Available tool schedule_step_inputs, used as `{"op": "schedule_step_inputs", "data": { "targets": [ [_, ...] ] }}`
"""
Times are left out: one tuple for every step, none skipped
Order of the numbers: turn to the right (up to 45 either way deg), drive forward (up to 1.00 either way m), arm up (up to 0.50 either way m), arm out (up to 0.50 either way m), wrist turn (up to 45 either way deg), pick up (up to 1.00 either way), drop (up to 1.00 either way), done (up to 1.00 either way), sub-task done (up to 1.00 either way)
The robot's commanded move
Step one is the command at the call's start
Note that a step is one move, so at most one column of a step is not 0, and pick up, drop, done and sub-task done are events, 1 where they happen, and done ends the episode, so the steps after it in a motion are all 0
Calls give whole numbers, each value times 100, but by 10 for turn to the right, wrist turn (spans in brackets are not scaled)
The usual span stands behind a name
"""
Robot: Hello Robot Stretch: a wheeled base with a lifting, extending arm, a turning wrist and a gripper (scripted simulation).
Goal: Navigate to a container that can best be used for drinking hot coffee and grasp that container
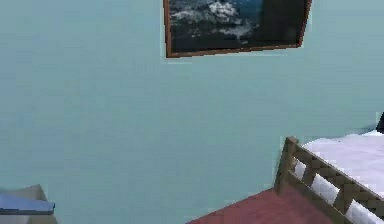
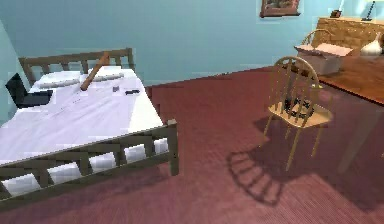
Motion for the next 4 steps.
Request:
{"op": "schedule_step_inputs", "data": {
  "targets": [
    [-60,0,0,0,0,0,0,0,0],
    [0,10,0,0,0,0,0,0,0],
    [-450,0,0,0,0,0,0,0,0],
    [-450,0,0,0,0,0,0,0,0]
  ]
}}
